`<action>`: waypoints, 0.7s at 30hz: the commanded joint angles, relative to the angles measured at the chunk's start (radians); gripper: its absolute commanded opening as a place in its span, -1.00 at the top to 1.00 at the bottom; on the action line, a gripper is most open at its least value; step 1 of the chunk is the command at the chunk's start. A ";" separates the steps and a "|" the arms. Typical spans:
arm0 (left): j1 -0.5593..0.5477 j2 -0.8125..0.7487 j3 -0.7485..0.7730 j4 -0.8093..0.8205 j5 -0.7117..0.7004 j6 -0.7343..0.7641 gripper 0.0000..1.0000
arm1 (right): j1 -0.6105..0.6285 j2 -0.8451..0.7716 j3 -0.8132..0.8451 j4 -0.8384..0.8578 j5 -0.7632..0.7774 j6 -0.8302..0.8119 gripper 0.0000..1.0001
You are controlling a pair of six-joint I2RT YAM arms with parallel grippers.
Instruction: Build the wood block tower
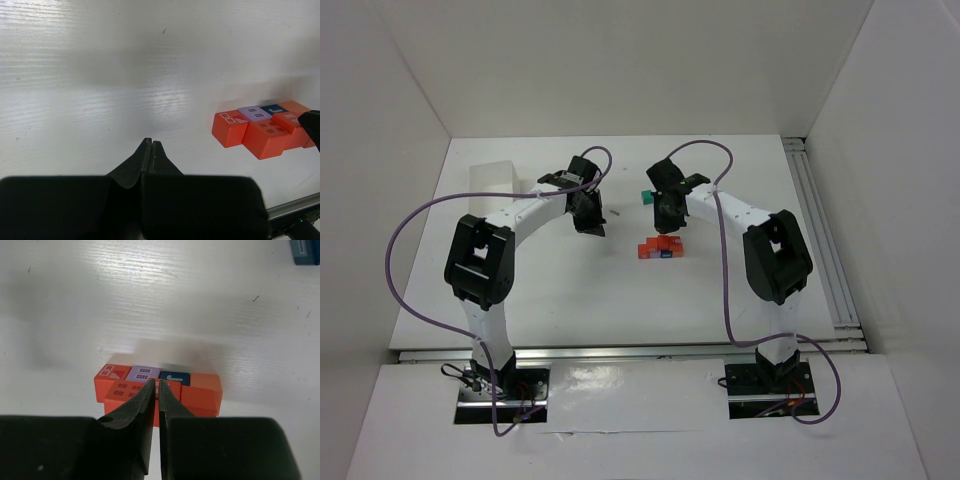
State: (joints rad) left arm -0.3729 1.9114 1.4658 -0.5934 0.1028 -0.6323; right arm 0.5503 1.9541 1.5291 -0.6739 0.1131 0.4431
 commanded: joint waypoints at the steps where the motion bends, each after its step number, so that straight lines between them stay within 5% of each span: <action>1: -0.001 -0.037 0.001 0.020 0.012 0.005 1.00 | 0.011 -0.018 -0.001 -0.013 0.008 -0.015 0.73; 21: -0.001 -0.037 0.001 0.020 0.021 0.005 1.00 | 0.020 -0.009 -0.001 -0.023 0.017 -0.015 0.73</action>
State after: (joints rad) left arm -0.3729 1.9114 1.4658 -0.5907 0.1104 -0.6323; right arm 0.5587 1.9541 1.5291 -0.6754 0.1169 0.4431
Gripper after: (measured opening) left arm 0.036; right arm 0.139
